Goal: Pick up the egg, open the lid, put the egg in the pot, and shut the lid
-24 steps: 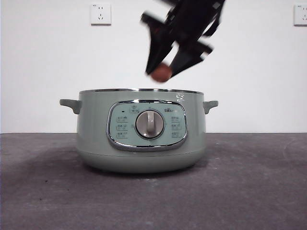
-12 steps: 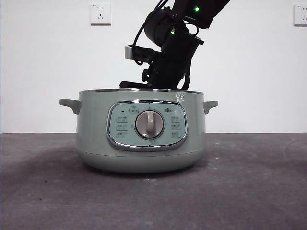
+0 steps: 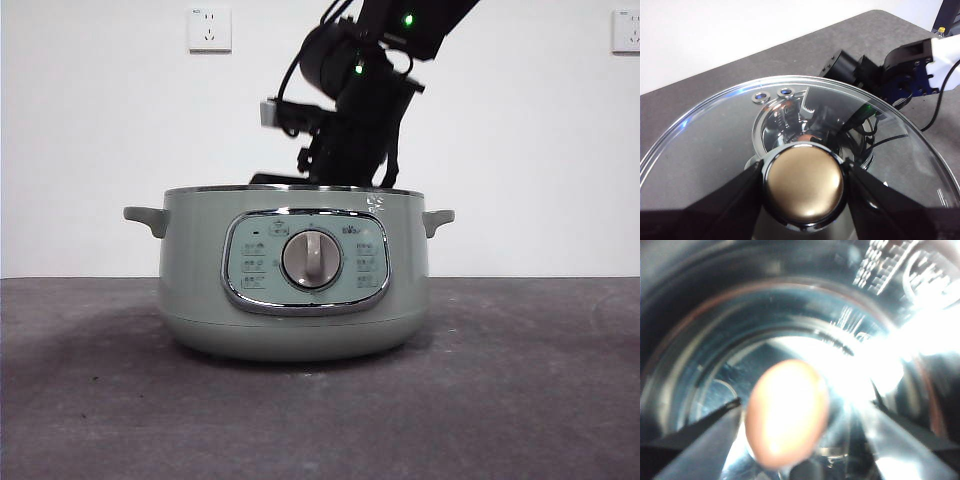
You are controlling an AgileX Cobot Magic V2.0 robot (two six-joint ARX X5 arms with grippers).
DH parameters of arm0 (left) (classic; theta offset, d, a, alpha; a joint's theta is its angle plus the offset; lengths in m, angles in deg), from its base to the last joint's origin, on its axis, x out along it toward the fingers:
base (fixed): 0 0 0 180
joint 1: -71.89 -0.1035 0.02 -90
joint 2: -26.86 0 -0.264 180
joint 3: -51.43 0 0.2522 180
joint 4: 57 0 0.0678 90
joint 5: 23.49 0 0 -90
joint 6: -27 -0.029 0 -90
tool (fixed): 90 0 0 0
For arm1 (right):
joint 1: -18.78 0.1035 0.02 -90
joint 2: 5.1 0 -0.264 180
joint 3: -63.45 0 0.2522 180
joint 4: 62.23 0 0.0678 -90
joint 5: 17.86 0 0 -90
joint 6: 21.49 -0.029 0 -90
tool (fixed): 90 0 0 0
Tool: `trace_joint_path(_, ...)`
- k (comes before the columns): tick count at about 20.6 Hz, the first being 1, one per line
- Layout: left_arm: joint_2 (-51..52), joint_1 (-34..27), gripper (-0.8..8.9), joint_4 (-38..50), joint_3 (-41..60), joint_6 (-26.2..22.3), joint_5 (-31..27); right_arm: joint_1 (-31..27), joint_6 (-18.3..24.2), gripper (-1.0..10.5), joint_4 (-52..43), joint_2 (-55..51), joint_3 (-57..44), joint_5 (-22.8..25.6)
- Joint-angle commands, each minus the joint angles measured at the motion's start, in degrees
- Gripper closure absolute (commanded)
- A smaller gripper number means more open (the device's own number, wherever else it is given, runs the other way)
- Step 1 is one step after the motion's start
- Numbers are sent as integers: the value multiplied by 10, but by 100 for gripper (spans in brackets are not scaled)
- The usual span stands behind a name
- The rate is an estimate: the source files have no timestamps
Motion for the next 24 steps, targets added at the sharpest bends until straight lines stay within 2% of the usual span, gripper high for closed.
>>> trace_joint_path(1,-3,-1,822,30,-2,2,0,0,-13,497,12,-48,1,4)
trace_joint_path(3,-17,-1,822,38,-2,2,0,-8,-17,501,69,-116,1,18)
trace_joint_path(5,-40,-1,822,61,-2,2,3,-20,-42,502,134,-203,1,97)
trace_joint_path(6,-56,-1,822,75,-2,0,4,-30,-55,502,152,-250,1,110)
trace_joint_path(8,-96,-1,822,104,-2,0,33,-49,-63,502,164,-340,1,108)
trace_joint_path(14,-227,0,822,192,-2,0,51,-57,-63,503,179,-512,1,105)
trace_joint_path(24,-350,3,822,298,-2,0,64,-56,-63,505,263,-605,1,103)
